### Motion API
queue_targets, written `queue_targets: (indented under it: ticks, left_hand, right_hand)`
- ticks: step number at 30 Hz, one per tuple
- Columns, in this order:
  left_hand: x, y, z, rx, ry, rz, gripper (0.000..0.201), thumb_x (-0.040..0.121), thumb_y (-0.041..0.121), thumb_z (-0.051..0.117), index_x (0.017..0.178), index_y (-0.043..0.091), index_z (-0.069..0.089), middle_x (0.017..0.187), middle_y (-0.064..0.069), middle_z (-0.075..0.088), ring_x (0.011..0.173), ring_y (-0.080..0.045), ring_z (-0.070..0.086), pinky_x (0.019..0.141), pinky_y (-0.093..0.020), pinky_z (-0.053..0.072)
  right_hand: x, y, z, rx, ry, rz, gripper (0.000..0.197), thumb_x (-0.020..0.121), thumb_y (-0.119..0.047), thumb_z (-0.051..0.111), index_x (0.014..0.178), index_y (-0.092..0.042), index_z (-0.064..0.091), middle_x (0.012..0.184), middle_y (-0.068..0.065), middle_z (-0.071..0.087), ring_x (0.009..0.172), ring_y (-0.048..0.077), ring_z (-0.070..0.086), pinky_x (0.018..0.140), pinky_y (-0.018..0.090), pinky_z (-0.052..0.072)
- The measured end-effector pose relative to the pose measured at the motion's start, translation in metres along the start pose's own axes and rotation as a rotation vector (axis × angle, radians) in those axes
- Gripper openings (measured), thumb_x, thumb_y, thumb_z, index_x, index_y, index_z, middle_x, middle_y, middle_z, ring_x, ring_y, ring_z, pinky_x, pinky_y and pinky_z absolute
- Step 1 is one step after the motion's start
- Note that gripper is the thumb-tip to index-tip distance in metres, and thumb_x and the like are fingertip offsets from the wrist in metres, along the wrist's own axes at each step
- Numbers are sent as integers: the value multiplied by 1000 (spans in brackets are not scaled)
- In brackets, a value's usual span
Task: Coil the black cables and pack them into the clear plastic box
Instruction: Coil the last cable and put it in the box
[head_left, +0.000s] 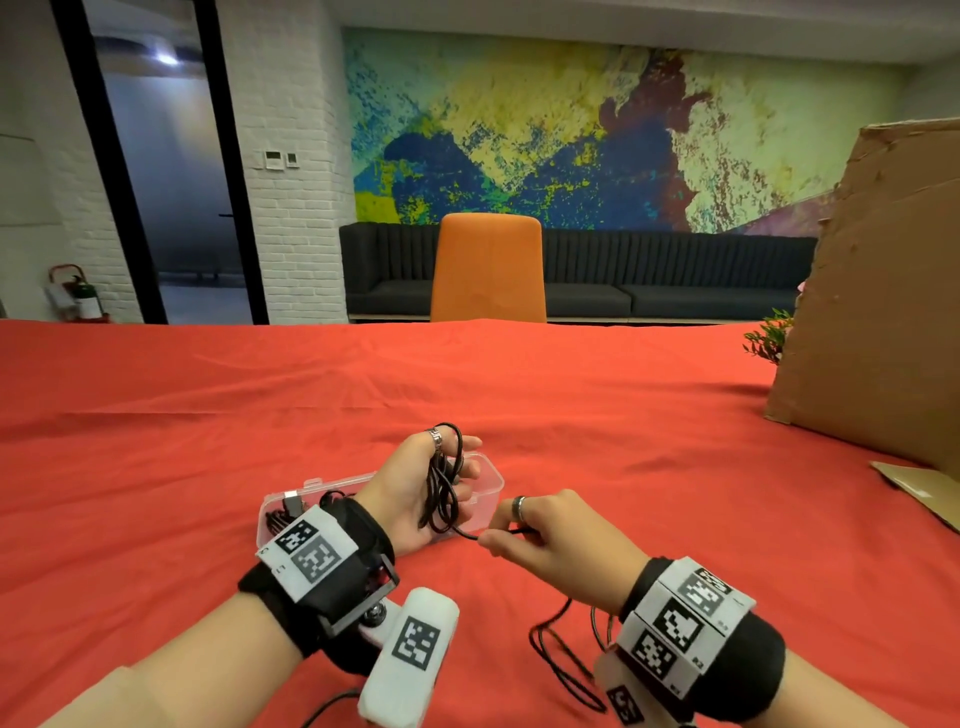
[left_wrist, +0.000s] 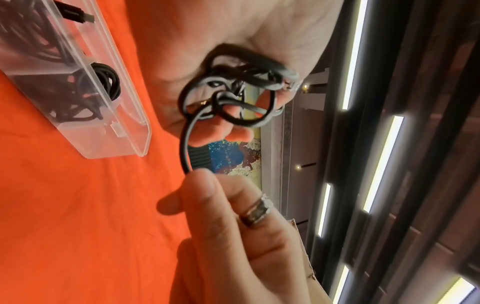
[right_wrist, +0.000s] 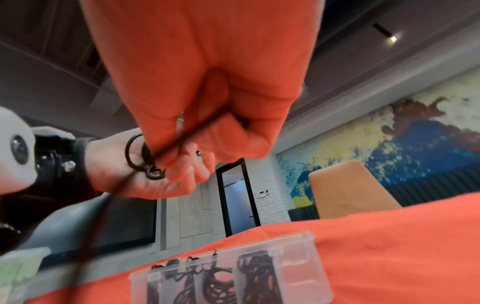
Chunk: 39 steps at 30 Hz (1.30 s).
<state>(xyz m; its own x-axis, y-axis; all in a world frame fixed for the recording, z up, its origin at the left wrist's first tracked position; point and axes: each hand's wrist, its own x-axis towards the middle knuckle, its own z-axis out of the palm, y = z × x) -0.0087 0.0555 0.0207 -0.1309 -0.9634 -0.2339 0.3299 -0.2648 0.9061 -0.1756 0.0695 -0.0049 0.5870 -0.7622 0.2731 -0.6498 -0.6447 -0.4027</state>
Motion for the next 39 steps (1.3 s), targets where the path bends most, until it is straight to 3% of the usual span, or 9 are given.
queue_targets:
  ticks: [8,12,17,20,23,28,33,37,39]
  left_hand:
    - [-6,3,-3,-109,-95,-65,30,68,4,43,97,9,53,63,-4,46,50,-16,43,56,-27,44]
    - [-7,-1,0,52,-64,-27,25,83,-7,46,99,6,59,49,-1,44,52,-15,41,47,-24,48]
    - [-7,8,-4,337,87,264,13,85,3,61,74,9,61,47,-1,45,33,-10,44,46,-23,44]
    - [-5,15,-12,424,124,374,26,89,12,60,67,6,48,50,-6,35,26,-14,42,35,-19,37]
    - [-8,8,-10,549,-51,263,32,85,20,65,61,9,46,54,-11,47,33,-14,47,34,-19,39]
    - [-12,-6,0,773,-322,104,42,79,17,73,59,19,36,57,-2,58,61,-21,64,44,-22,40]
    - [-11,-3,-4,740,-201,154,18,81,16,70,73,18,55,72,-11,51,70,-20,47,65,-32,41]
    - [-4,-2,-9,262,-112,102,28,78,19,69,60,19,48,59,-1,45,53,-12,48,54,-29,50]
    - [-4,-2,-7,55,-119,136,26,69,18,71,62,18,46,71,-6,55,59,-14,57,50,-25,50]
  right_hand:
    - [6,-7,-5,76,-100,36,28,92,-36,52,65,-28,54,46,-26,50,46,2,47,47,15,31]
    - [6,-4,0,-16,-60,-5,24,92,-40,50,77,-24,60,47,-5,44,45,9,42,55,29,38]
    - [4,14,-1,119,-184,35,23,96,-30,45,75,-23,52,61,-13,48,55,-1,48,59,14,36]
    - [-3,33,-4,296,-282,172,31,100,-26,36,70,-23,47,70,-11,58,64,-2,52,73,23,47]
    - [-3,30,-6,459,-184,201,30,101,-23,31,74,-17,44,73,-3,65,71,8,59,67,22,50]
    - [10,4,-5,721,49,195,28,100,-23,34,74,-12,36,49,2,57,41,23,56,43,26,47]
    - [11,5,-5,606,234,174,24,96,-26,44,75,-14,45,37,-6,41,29,14,37,35,24,35]
    - [6,17,-1,404,168,90,22,97,-25,44,75,-22,47,51,-8,51,47,4,46,55,21,41]
    - [2,17,4,191,53,26,29,98,-33,37,71,-28,45,61,-8,56,59,2,52,65,25,39]
